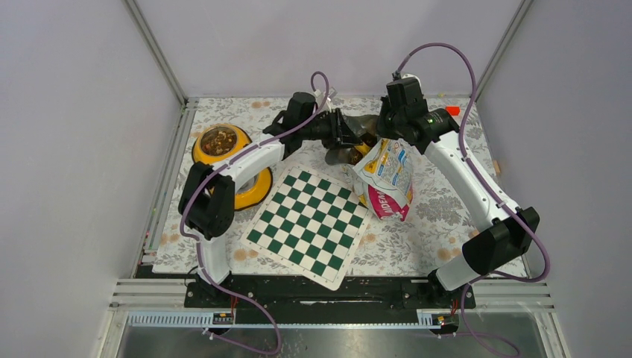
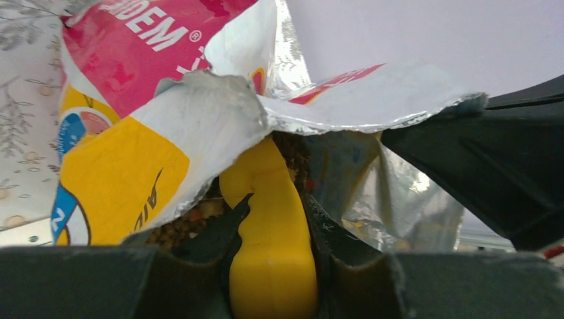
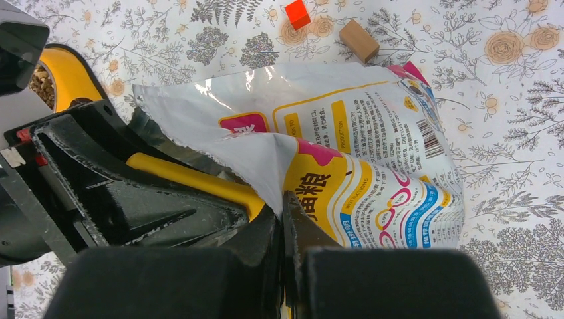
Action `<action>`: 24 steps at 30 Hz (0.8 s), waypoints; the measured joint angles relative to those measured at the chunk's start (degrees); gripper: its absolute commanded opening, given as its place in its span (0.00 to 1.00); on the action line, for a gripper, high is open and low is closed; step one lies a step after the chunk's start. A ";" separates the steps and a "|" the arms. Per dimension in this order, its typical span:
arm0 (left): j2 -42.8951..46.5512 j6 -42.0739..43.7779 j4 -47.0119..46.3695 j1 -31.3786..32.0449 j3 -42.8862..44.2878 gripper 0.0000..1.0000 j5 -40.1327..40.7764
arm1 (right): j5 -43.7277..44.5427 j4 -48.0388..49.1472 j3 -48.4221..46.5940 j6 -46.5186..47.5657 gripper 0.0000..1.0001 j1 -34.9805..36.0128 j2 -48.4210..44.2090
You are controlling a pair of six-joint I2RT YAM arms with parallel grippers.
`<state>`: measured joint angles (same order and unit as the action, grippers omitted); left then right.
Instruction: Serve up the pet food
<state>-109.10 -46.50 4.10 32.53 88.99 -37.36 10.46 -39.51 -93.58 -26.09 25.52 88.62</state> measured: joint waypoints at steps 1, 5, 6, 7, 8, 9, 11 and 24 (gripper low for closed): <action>0.11 -1.75 -1.66 -0.33 -0.79 0.00 -0.96 | 0.04 0.00 0.00 0.00 0.00 0.00 0.00; 0.96 -8.92 -8.96 -1.99 -4.39 0.00 -4.59 | 0.26 0.02 0.00 0.00 0.00 0.02 0.00; 1.27 -11.19 -11.23 -2.54 -5.38 0.00 -5.55 | 0.52 0.02 0.00 0.02 0.00 0.04 0.00; 1.49 -12.79 -12.72 -2.95 -6.03 0.00 -6.21 | 0.79 0.00 0.00 0.07 0.00 0.04 -0.02; 1.81 -14.78 -14.69 -3.50 -6.93 0.00 -6.95 | 1.07 0.00 0.00 0.15 0.00 0.04 -0.07; 2.16 -16.70 -16.41 -4.15 -7.87 0.00 -7.72 | 1.42 -0.02 0.00 0.22 0.00 0.04 -0.13; 2.97 -19.32 -18.38 -5.31 -9.18 0.00 -8.79 | 2.36 -0.17 0.00 0.42 0.00 0.04 -0.33; 11.26 -18.84 -16.87 -12.66 -9.97 0.00 -10.29 | 5.18 -1.90 0.00 1.38 0.00 -0.90 -1.77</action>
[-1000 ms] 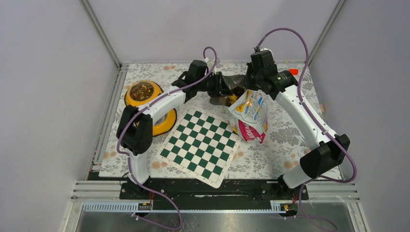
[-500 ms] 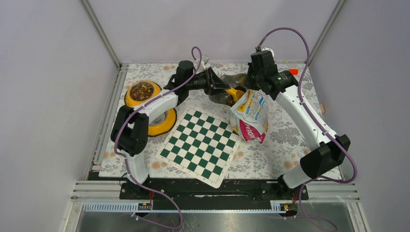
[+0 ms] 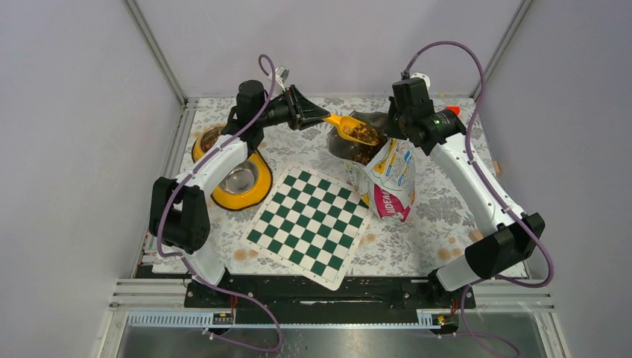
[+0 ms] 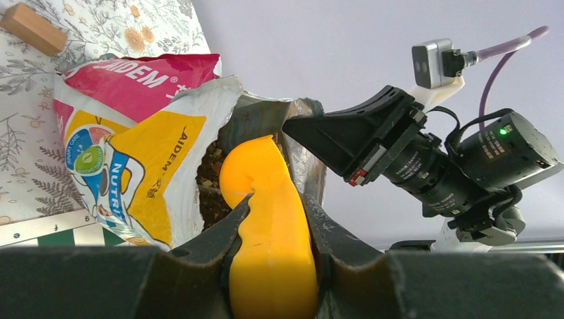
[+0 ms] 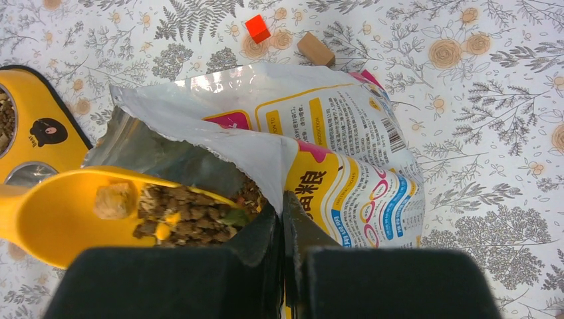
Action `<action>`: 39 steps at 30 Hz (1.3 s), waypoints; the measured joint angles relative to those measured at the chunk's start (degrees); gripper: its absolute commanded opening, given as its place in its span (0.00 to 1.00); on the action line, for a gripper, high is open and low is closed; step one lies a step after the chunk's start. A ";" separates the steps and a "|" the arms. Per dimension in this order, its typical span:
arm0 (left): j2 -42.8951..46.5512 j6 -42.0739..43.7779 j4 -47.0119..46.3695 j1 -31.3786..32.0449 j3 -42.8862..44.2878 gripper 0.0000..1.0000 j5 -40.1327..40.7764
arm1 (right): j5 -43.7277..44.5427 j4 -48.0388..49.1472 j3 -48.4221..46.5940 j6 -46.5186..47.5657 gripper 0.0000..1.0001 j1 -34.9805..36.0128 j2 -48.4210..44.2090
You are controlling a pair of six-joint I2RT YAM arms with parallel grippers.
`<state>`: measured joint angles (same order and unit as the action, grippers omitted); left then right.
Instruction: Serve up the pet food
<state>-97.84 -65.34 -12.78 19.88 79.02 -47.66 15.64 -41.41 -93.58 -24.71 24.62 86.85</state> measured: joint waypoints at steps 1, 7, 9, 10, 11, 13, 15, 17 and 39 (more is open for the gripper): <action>0.33 0.26 0.11 -0.37 -0.02 0.00 -0.04 | 0.02 -0.11 0.00 0.02 0.00 -0.17 -0.09; 1.36 0.68 0.00 -1.73 -1.11 0.00 -0.46 | 0.26 -0.42 0.00 0.00 0.00 -0.79 -0.31; 1.38 0.83 -1.44 -2.01 -1.81 0.00 -1.07 | 0.28 -0.50 0.00 0.00 0.00 -0.90 -0.39; 1.38 1.07 -2.29 -2.10 -2.05 0.00 -1.57 | 0.28 -0.57 0.00 0.00 0.00 -0.94 -0.44; 1.49 1.64 -2.91 -2.14 -2.23 0.00 -1.88 | 0.31 -0.63 0.00 0.00 0.00 -1.03 -0.48; 1.86 3.19 -3.72 -2.21 -2.29 0.00 -2.51 | 0.35 -0.74 0.00 0.00 0.00 -1.18 -0.52; 2.62 5.16 -4.63 -2.25 -2.32 0.00 -3.23 | 0.35 -0.79 0.00 0.00 0.00 -1.36 -0.55; 3.54 6.82 -5.38 -2.25 -2.29 0.00 -3.76 | 0.33 -0.79 0.00 0.00 0.00 -1.44 -0.55; 6.16 3.52 -9.62 -5.16 -6.73 0.00 -2.78 | 0.31 -1.38 0.00 -0.02 0.00 -2.14 -0.87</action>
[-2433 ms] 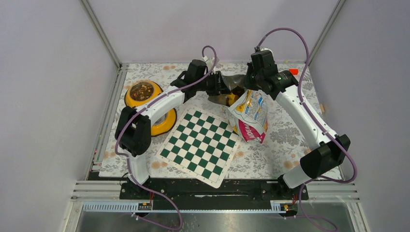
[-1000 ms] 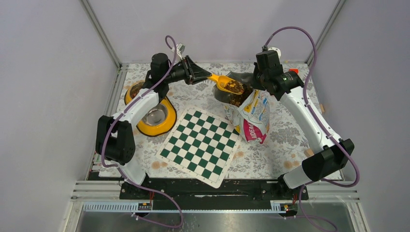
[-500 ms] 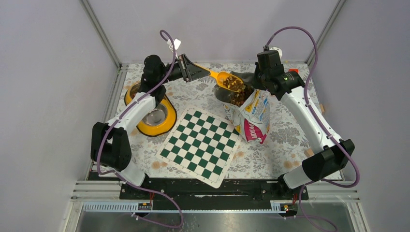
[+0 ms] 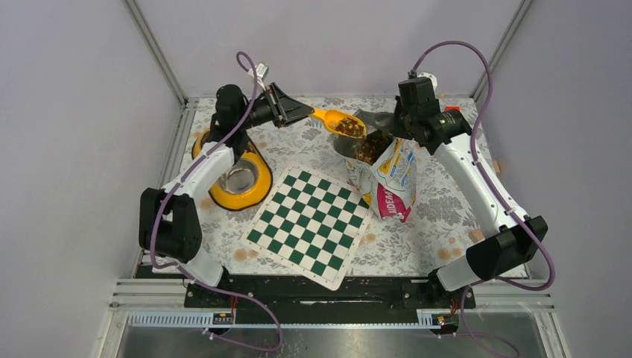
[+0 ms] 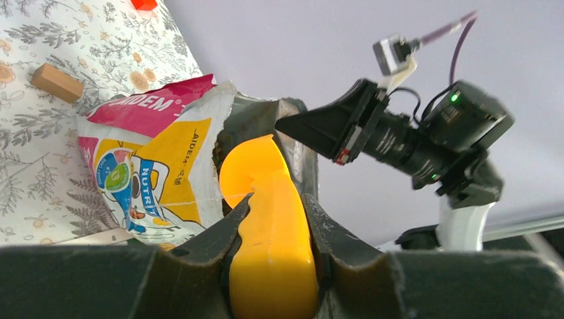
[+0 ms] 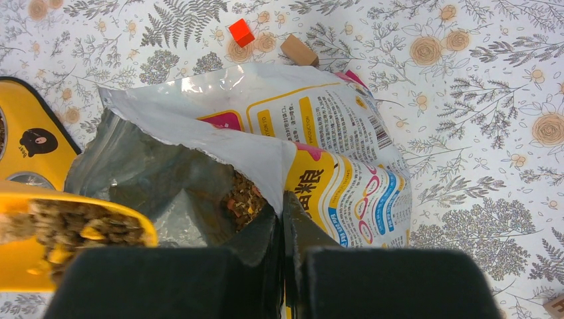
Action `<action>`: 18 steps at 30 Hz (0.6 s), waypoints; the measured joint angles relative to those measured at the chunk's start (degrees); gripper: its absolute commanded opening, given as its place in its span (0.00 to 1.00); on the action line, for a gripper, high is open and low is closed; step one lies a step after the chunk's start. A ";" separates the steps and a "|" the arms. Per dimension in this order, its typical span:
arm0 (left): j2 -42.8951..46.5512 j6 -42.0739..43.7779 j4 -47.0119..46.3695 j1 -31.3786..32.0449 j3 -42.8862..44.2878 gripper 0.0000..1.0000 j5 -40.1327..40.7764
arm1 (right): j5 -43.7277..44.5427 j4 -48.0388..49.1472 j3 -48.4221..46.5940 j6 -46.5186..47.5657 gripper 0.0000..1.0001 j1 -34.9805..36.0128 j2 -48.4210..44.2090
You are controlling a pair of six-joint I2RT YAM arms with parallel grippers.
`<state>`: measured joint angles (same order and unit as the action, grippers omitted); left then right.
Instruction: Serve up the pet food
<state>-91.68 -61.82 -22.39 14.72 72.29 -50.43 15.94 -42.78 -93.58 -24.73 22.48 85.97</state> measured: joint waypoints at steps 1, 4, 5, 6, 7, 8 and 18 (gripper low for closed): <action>-0.11 -1.64 -0.24 -0.59 0.00 0.00 -0.07 | 0.00 0.02 0.00 0.00 0.00 0.00 0.00; -1.16 -8.68 -4.66 -2.38 -0.02 0.00 -0.85 | 0.00 0.00 0.00 0.02 0.00 0.00 0.00; -1.60 -10.84 -6.47 -2.97 -0.02 0.00 -1.31 | 0.00 0.00 0.00 0.00 0.00 0.00 0.00; -2.05 -12.66 -8.11 -3.48 -0.02 0.00 -1.79 | 0.00 0.00 0.00 0.02 0.00 -0.02 0.00; -2.62 -14.67 -9.84 -4.04 -0.02 0.00 -2.40 | 0.00 0.00 0.00 0.02 0.00 -0.02 0.00; -3.02 -15.93 -10.97 -4.42 -0.02 0.00 -2.95 | 0.00 0.00 0.00 0.02 0.00 -0.04 0.00; -4.20 -24.30 -18.14 -7.39 -0.02 0.00 -7.65 | 0.02 0.00 0.00 0.02 0.00 -0.07 0.00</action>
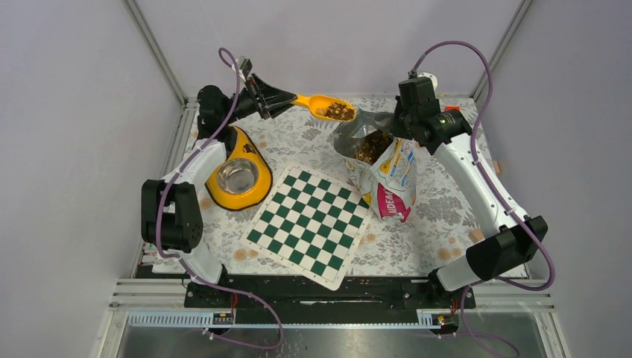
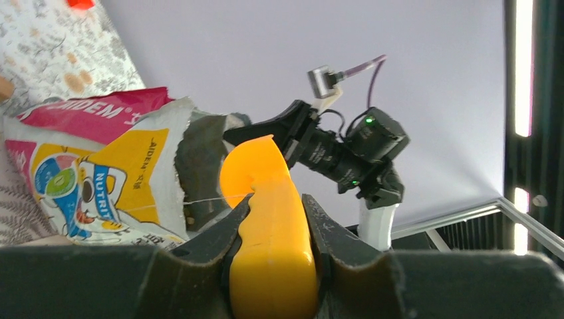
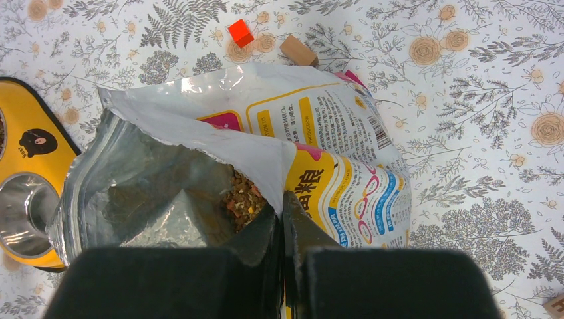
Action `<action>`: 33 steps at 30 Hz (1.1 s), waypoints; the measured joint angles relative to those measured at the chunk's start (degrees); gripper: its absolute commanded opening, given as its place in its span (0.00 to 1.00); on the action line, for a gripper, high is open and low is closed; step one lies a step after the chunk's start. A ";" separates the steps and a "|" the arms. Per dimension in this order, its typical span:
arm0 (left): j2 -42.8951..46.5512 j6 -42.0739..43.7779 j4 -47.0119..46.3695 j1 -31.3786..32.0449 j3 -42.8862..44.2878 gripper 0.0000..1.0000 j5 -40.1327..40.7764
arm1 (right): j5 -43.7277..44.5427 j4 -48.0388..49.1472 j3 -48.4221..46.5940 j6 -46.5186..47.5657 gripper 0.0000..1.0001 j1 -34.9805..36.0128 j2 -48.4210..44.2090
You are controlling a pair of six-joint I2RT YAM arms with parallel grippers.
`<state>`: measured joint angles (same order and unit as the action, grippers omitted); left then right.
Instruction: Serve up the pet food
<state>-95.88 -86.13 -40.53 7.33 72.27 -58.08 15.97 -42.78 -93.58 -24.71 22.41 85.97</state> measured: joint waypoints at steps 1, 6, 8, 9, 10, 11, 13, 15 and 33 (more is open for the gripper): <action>-0.07 -1.20 -1.18 -0.31 0.00 0.00 -0.04 | 0.00 0.00 0.00 0.00 0.00 -0.02 0.00; -1.40 -13.55 -15.80 -4.42 -0.22 0.00 0.70 | 0.00 -0.02 0.00 0.00 0.00 -0.11 0.00; -1.49 -17.51 -20.61 -6.21 -1.05 0.00 1.55 | 0.00 -0.02 0.00 0.00 0.00 -0.11 0.00; -1.49 -18.78 -22.32 -7.06 -1.49 0.00 1.90 | 0.00 -0.02 0.00 0.00 0.00 -0.13 0.00; -1.36 -19.65 -23.58 -7.96 -1.99 0.00 2.40 | 0.00 -0.02 0.00 0.00 0.00 -0.13 0.00; -1.29 -20.09 -23.91 -8.31 -2.27 0.00 2.62 | 0.02 -0.02 0.00 0.00 0.00 -0.13 0.00; -0.42 -20.41 -23.58 -9.75 -3.82 0.00 3.76 | 0.02 -0.02 0.00 0.00 0.00 -0.15 0.00; 0.55 -20.28 -22.49 -10.08 -4.87 0.00 4.76 | 0.02 -0.02 0.00 0.00 0.00 -0.17 0.00; 16.50 -8.44 -6.36 -19.17 -14.29 0.00 12.44 | 0.02 -0.07 0.00 0.02 0.00 -0.35 0.00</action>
<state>-79.37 -94.56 -46.89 -11.84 57.98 -45.65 15.99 -42.85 -93.58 -24.69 22.06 85.97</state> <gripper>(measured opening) 0.275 0.020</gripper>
